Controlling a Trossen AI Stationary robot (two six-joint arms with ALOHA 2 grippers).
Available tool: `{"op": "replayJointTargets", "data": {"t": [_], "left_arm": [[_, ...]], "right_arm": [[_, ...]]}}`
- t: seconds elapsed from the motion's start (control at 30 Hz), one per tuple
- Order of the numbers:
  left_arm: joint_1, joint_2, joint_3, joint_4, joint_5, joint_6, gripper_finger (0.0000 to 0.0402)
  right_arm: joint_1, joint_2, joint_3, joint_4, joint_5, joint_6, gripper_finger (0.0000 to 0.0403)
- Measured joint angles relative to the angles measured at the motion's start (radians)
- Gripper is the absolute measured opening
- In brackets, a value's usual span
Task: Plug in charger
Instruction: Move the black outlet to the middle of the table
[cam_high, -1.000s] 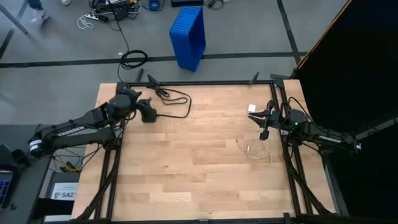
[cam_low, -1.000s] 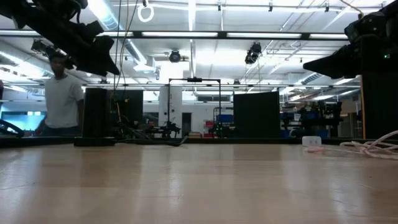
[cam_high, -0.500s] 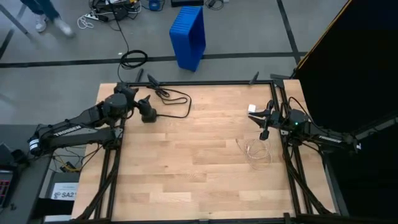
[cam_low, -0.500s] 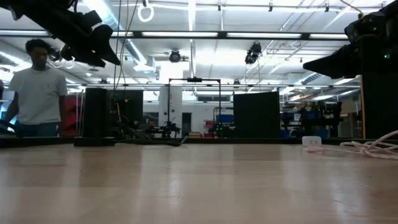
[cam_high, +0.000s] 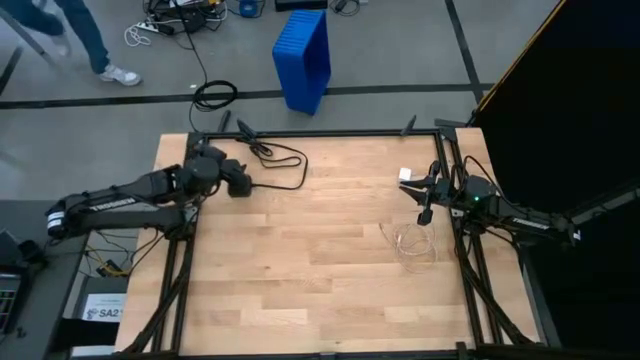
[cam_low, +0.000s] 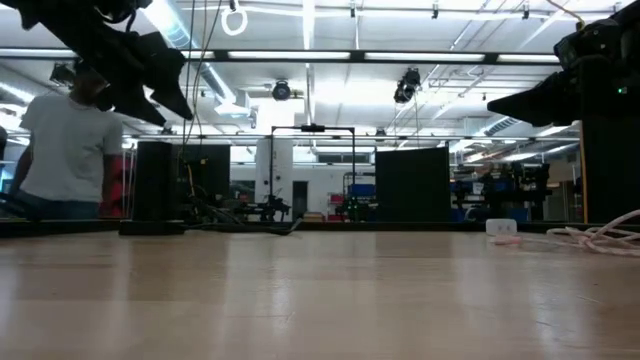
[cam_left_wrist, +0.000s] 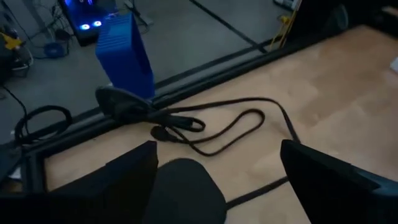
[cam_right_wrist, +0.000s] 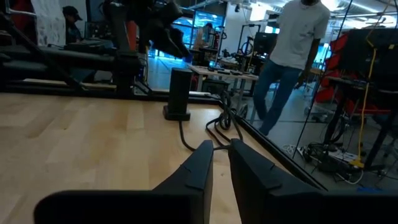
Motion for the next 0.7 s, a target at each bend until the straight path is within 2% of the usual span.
{"op": "replayJointTargets", "data": {"t": [0.33,0.6,0.7], "left_arm": [[-0.077,0.008,-0.001,-0.144,-0.094,-0.154,0.0319],[-0.113,0.01,-0.07,-0.132,-0.169,-0.259,0.0319],[-0.113,0.01,-0.118,-0.063,-0.173,-0.279,0.0319]], "right_arm": [[0.0,0.0,0.0,0.0,0.0,0.0,0.004],[0.0,0.0,0.0,0.0,0.0,0.0,0.0028],[0.0,0.0,0.0,0.0,0.0,0.0,0.0026]]}}
